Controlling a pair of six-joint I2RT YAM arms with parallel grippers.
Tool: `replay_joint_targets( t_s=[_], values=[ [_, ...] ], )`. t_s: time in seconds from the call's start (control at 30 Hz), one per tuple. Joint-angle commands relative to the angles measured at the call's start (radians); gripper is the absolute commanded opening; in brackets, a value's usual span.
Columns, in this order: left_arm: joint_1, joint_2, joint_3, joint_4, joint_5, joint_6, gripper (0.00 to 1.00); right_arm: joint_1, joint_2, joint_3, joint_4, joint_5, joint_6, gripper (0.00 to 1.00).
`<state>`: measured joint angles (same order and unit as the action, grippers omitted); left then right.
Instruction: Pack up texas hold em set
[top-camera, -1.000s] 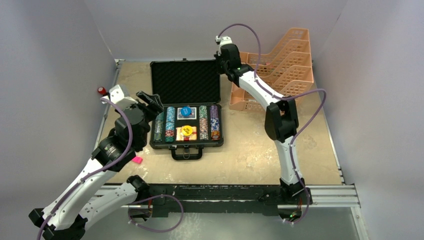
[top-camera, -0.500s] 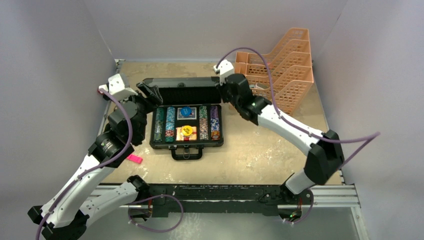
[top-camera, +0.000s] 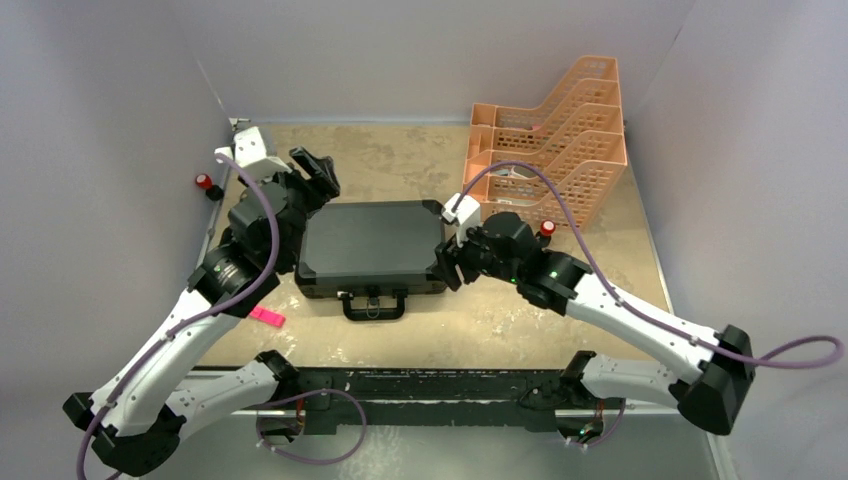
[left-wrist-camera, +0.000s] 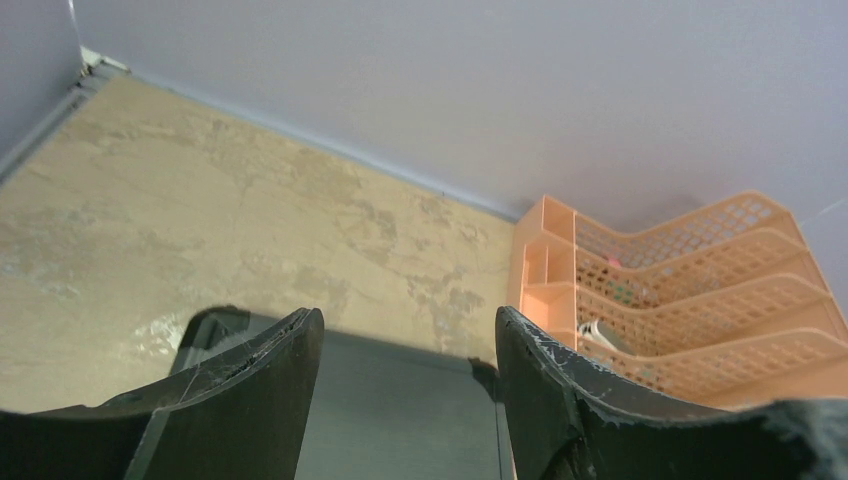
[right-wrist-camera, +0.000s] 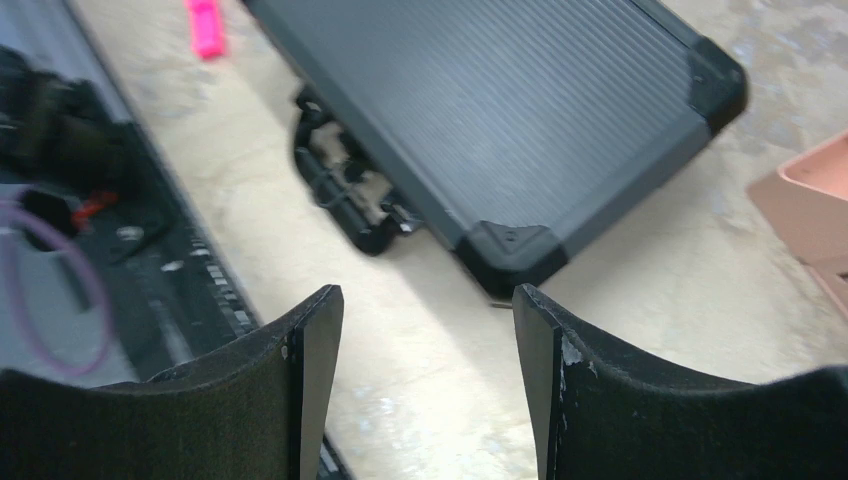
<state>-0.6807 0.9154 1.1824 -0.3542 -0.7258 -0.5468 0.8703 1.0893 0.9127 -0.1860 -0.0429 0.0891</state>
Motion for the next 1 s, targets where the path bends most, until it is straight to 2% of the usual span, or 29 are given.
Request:
replay_joint_targets(
  t_s=[0.0,0.17,0.27,0.43,0.53,0.77,0.97],
  values=[
    [0.004,0.039,-0.022,-0.097,0.087,-0.126,0.63,0.000,-0.122,-0.027,0.025,-0.187,0.124,0.66],
    [0.004,0.101,-0.142,-0.189,0.197,-0.229,0.64,0.024,-0.082,-0.118,0.230,-0.077,0.319,0.66],
    [0.005,0.110,-0.223,-0.196,0.237,-0.252,0.56,0.079,-0.013,-0.149,0.331,-0.043,0.409,0.66],
    [0.009,0.105,-0.329,-0.178,0.232,-0.249,0.45,0.164,0.145,-0.194,0.516,-0.093,0.509,0.71],
    [0.013,0.132,-0.367,-0.183,0.222,-0.252,0.42,0.205,0.247,-0.217,0.640,-0.139,0.560,0.73],
    [0.028,0.195,-0.421,-0.226,0.150,-0.316,0.37,0.260,0.472,-0.152,0.694,-0.130,0.569,0.78],
    [0.057,0.178,-0.467,-0.255,0.110,-0.384,0.24,0.265,0.582,-0.096,0.711,-0.145,0.559,0.79]
  ],
)
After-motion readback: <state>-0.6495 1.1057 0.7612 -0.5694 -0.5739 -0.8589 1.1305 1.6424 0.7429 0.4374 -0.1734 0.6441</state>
